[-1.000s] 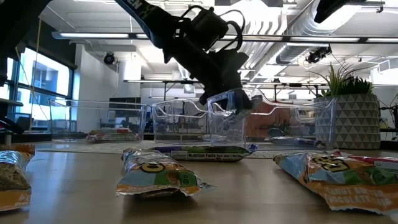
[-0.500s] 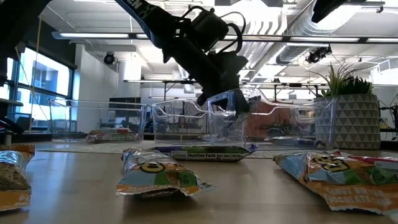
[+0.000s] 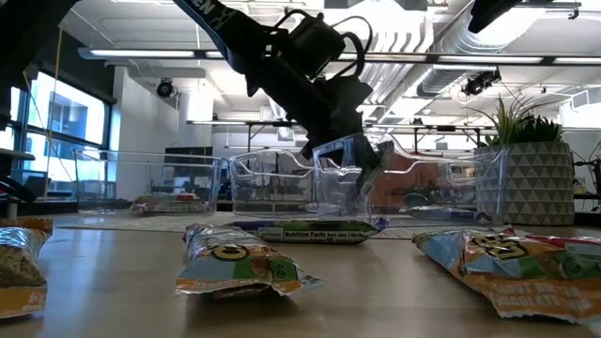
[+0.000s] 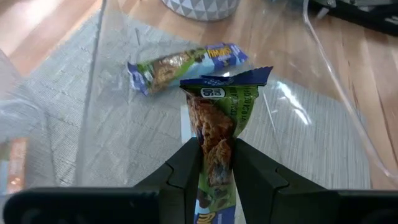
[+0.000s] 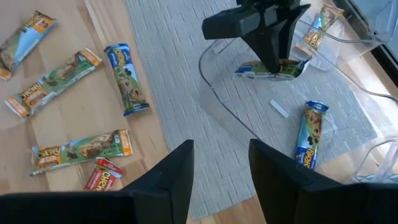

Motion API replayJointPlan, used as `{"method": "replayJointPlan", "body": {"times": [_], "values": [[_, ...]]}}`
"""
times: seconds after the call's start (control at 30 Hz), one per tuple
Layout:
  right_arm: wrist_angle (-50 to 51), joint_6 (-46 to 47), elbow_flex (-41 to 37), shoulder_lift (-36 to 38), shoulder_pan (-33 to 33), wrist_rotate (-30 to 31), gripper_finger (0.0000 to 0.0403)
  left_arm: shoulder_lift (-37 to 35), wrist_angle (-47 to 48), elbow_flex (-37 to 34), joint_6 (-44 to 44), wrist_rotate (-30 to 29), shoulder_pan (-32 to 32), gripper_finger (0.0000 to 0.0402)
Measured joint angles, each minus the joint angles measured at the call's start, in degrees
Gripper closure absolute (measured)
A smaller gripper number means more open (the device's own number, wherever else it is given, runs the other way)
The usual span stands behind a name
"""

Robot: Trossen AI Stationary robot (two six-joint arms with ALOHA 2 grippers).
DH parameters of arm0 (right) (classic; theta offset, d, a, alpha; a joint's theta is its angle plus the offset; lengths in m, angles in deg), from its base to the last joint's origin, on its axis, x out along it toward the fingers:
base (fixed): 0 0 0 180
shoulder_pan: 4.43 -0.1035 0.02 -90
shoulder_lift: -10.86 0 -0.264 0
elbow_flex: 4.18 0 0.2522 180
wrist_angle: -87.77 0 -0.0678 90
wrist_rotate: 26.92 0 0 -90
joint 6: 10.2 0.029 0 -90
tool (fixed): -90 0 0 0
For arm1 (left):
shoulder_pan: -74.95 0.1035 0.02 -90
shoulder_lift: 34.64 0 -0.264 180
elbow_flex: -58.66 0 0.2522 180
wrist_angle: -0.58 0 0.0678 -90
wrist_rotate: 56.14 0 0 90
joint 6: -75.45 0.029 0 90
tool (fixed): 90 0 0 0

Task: Pick and place Granola Bars by type
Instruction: Put the blue granola bar into the right transparent bin, then put the red granola bar into the left transparent bin

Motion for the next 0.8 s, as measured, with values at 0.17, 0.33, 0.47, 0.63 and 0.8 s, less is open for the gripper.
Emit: {"method": "replayJointPlan", "body": {"times": [0.17,0.33,0.47,0.63,0.8], "values": [[-1.4,-1.4,0.0,0.0,0.0,-0.1,0.0265,0.7,-1.0,0.1,1.6,0.9,0.0,0.0316],[-2.3,-1.9,0.0,0.0,0.0,-0.1,0.0265,1.9,-0.7,0.0,2.9,1.2,0.0,0.0287],[-2.3,-2.0,0.0,0.0,0.0,-0.1,0.0265,2.0,-0.6,-0.1,3.4,0.9,0.0,0.024],[-2.3,-2.0,0.0,0.0,0.0,-0.2,0.0265,0.0,-3.1,-0.2,5.8,-1.4,0.0,0.0202],[-4.0,-2.3,0.0,-0.3,0.0,-1.7,0.0265,-6.1,-1.7,3.9,10.2,-0.1,0.0,0.0203]]}}
